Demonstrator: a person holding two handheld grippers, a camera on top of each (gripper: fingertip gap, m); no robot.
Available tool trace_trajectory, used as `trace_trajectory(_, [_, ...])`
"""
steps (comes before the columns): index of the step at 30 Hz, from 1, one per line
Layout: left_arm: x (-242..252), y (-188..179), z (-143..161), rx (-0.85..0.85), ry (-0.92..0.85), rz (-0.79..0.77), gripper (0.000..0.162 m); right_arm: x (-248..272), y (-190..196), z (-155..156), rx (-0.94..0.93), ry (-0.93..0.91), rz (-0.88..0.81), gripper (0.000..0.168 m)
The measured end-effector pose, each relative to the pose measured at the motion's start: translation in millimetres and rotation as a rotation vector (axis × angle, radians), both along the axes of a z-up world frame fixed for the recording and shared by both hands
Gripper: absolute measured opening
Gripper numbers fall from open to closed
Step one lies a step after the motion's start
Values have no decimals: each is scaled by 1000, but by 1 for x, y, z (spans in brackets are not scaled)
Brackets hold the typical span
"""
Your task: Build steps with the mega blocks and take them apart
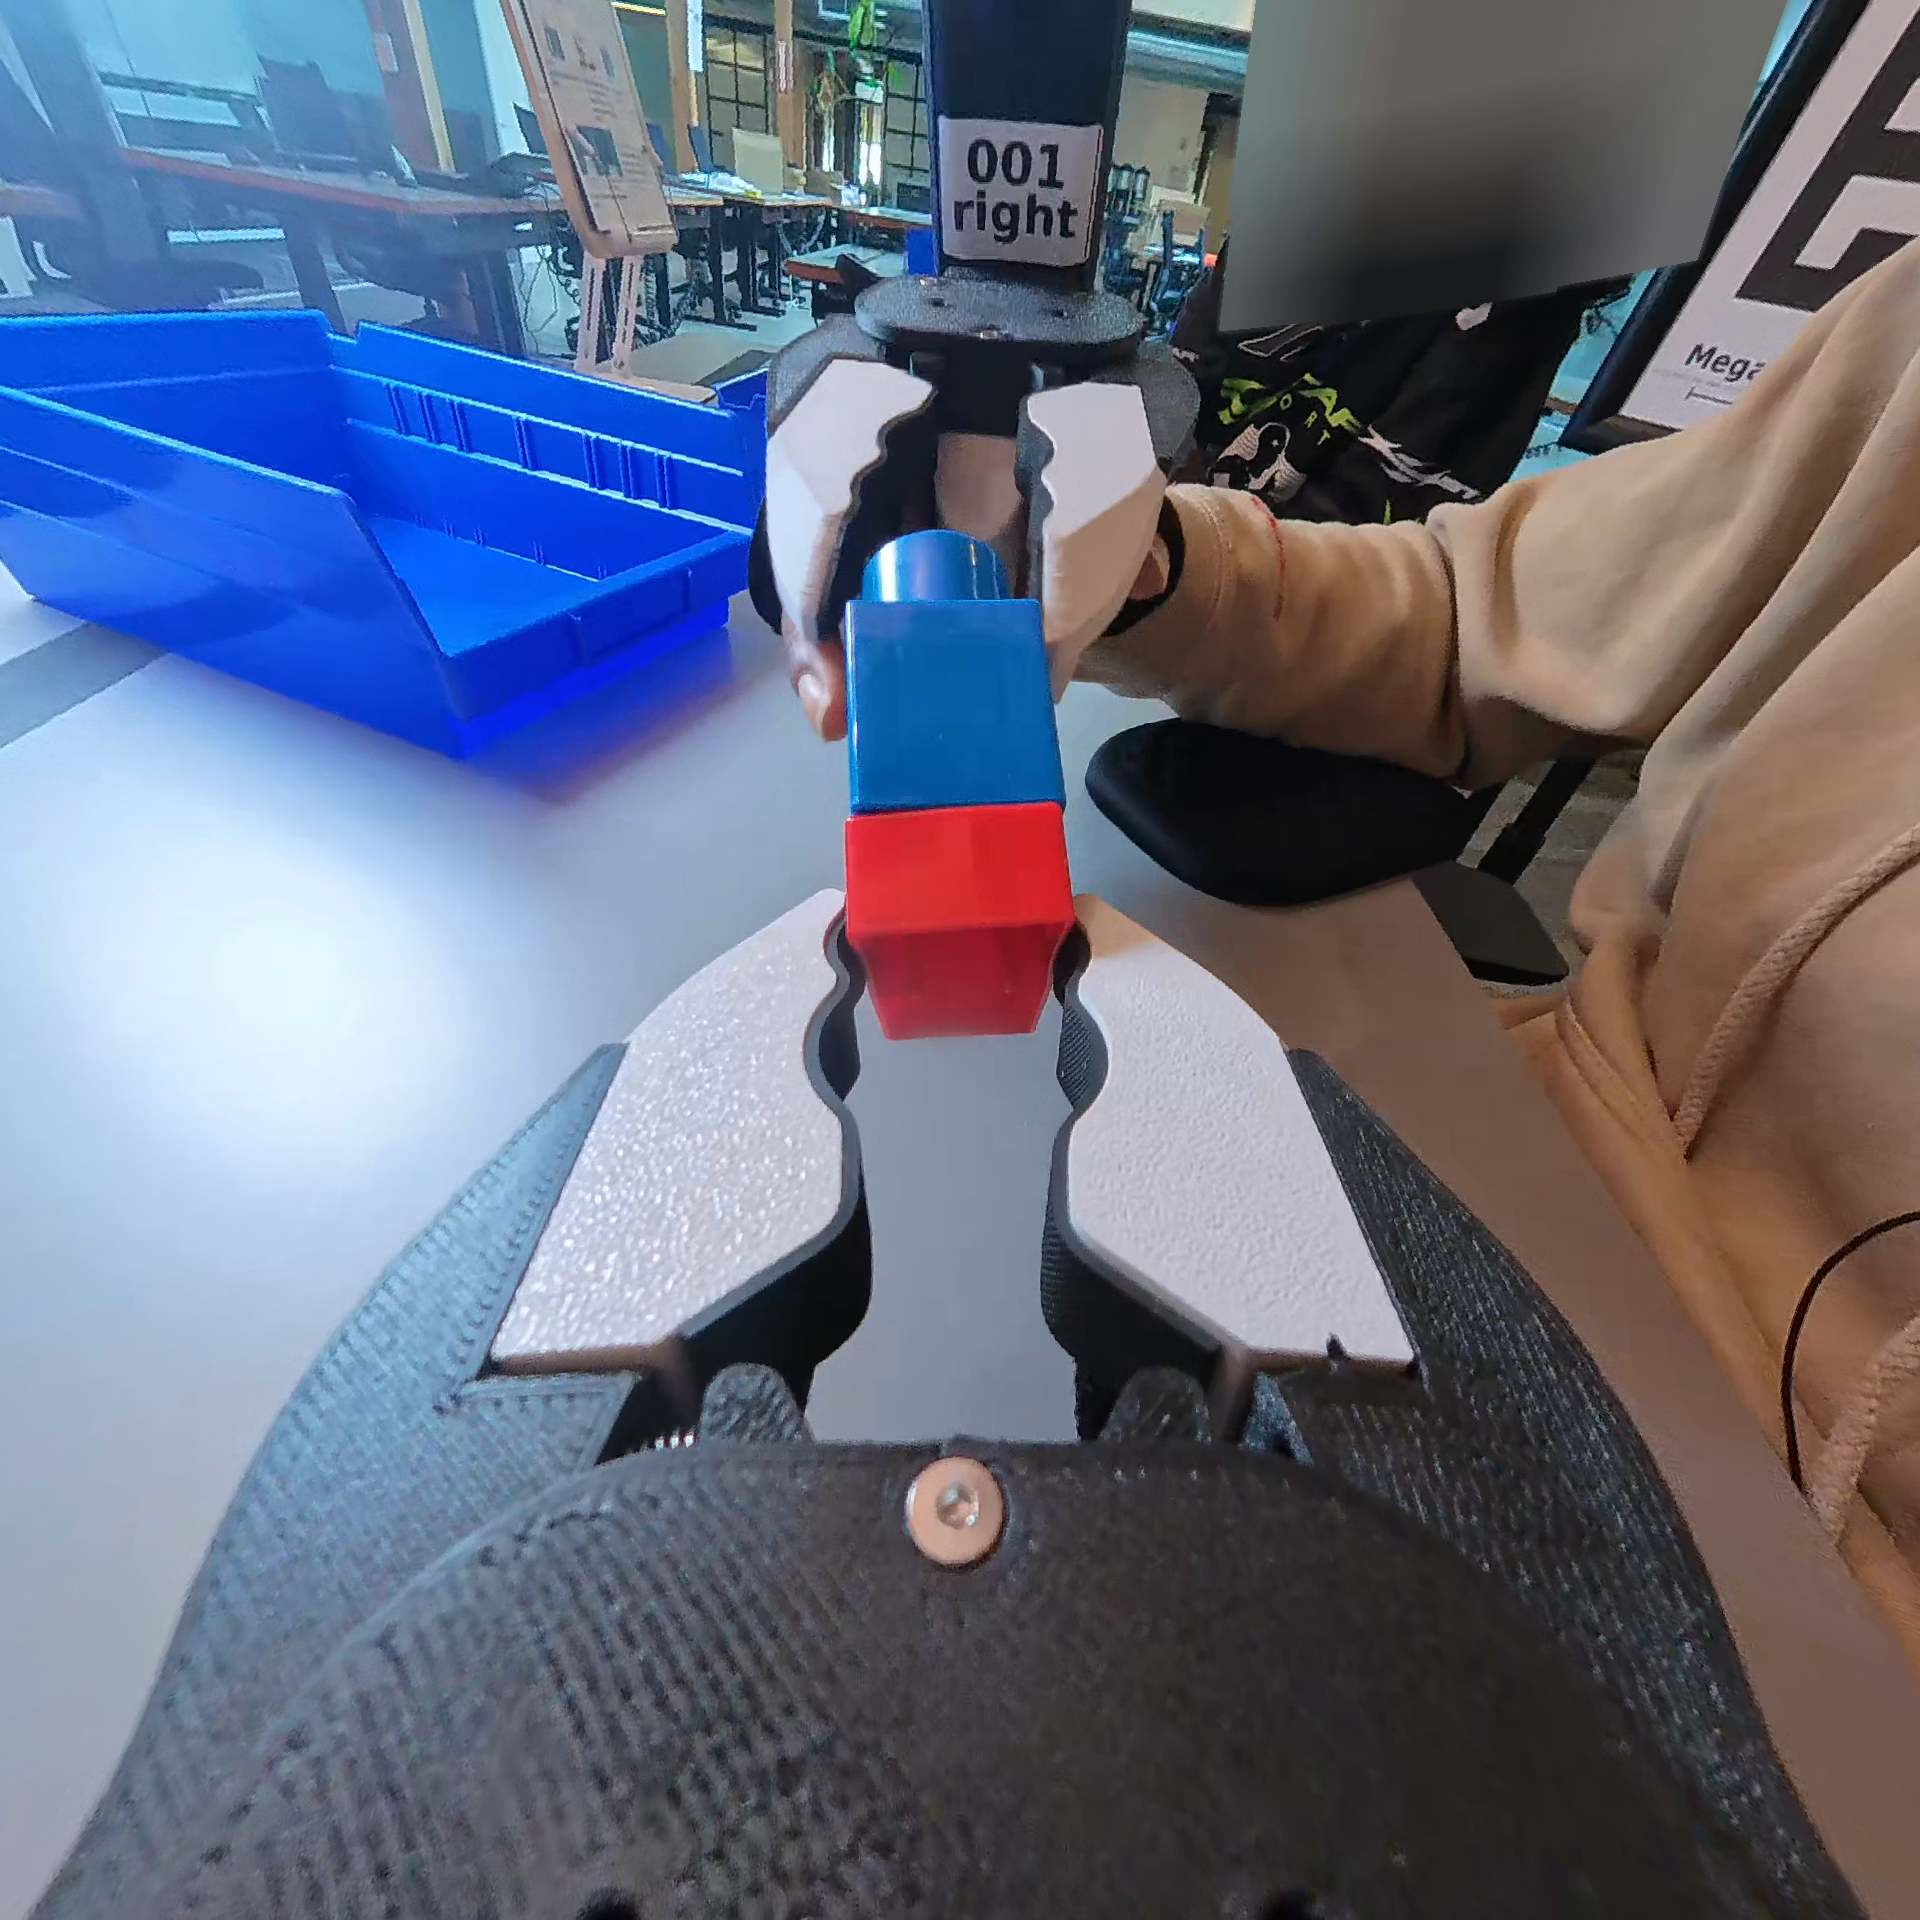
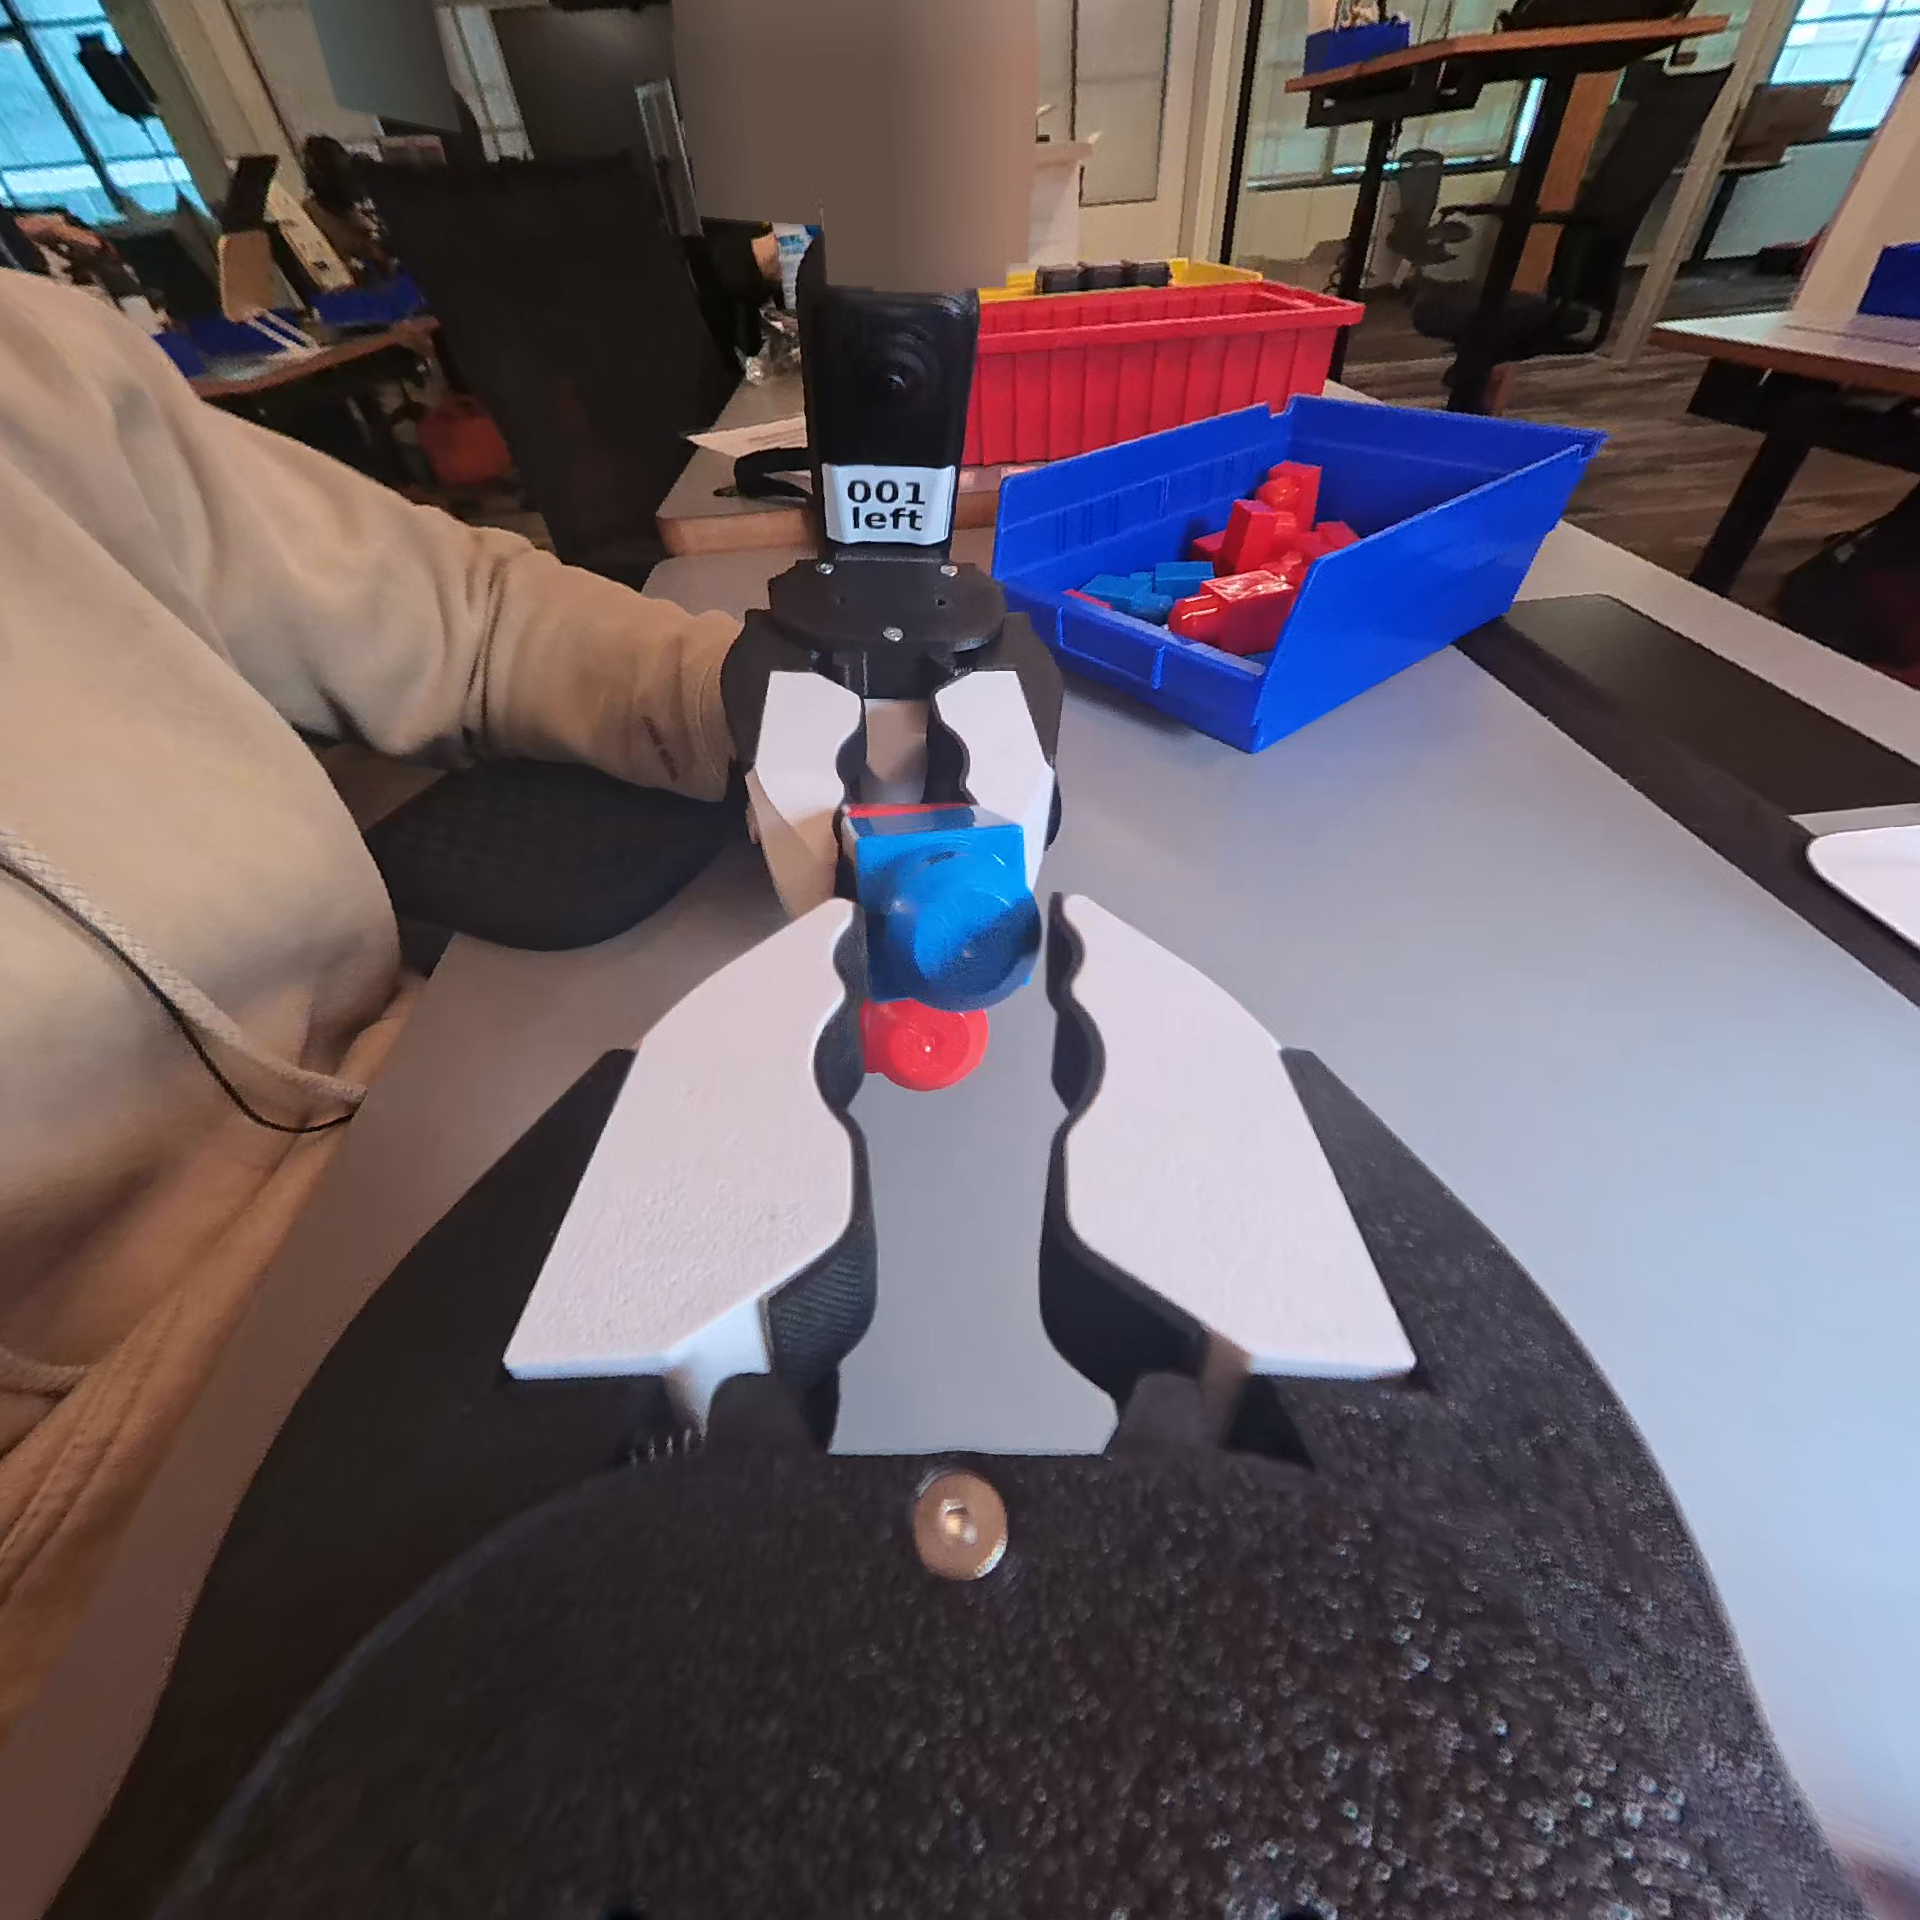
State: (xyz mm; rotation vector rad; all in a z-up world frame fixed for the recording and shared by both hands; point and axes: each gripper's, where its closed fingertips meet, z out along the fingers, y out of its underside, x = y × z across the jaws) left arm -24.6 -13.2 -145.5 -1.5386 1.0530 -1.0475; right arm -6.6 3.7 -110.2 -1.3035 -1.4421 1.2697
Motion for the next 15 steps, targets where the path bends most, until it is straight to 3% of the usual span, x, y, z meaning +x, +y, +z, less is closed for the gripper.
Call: trace_trajectory(15, [0,1,-12,176,151,62,35,2,-5,-12,-28,-66,45,30])
